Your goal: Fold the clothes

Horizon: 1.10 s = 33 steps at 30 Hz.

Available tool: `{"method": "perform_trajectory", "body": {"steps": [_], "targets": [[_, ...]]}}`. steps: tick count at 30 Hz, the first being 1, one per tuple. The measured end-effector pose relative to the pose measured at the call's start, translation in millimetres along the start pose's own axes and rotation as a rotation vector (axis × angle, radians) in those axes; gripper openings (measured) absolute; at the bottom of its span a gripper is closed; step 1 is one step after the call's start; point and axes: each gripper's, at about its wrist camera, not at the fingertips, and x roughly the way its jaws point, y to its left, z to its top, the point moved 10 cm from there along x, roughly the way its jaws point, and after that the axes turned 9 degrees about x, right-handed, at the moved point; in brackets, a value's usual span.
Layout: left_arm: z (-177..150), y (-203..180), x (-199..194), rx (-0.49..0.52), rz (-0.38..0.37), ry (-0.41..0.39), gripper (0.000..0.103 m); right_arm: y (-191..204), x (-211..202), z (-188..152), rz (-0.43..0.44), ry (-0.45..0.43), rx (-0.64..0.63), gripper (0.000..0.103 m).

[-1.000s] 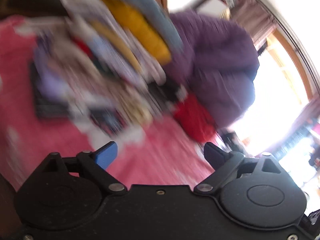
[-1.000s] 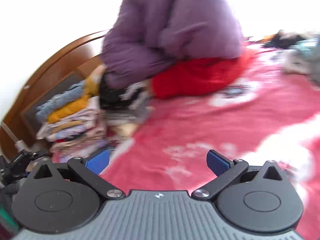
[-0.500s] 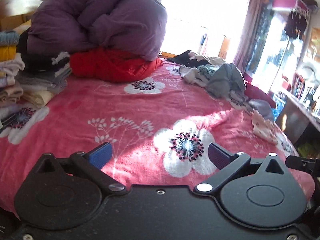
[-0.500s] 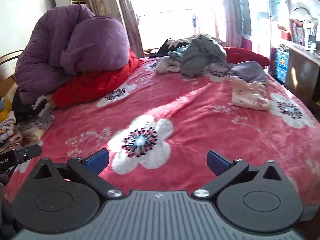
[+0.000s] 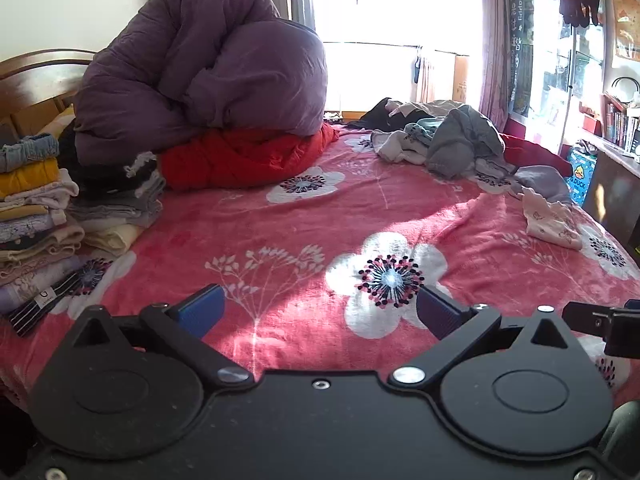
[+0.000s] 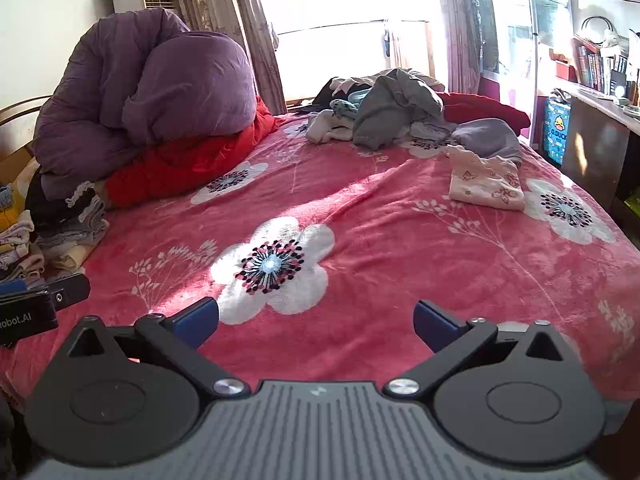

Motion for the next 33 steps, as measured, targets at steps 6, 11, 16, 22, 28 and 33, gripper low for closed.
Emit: {"method": "perform_trajectory", "body": {"steps": [6, 11, 16, 22, 28, 33], "targets": [[-20.9, -6.3, 12.7, -0.001, -0.044, 0.054, 0.103, 11.4, 15.1, -10.5, 0.005, 0.019, -0.02, 0.103], [-35.1, -9.9, 23.6, -0.012, -0.063, 0.084, 0.103, 16.3, 29.6, -21.2, 0.038, 0.039, -0.007, 0.103], [-41.8, -16.7, 31.0, -0.017, -0.09, 0.089, 0.103, 18.8, 42.2, -29.9, 0.041, 0.047, -0.031, 0.103], [-48.3, -18.7, 38.5, -0.006, -0.08, 0.099, 0.103, 14.2, 53.2, -37.6, 0.044, 0.062, -0.008, 0.103], [-49.9, -23.8, 44.8, -0.018, -0.104, 0.104, 0.103, 12.0, 56.7, -39.0, 0.04, 0.067, -0.013, 0.103], [-50.8, -20.0, 44.1, -0.028, -0.101, 0.094, 0.103, 14.3, 54.0, -37.0, 0.033, 0.049, -0.035, 0.103]]}}
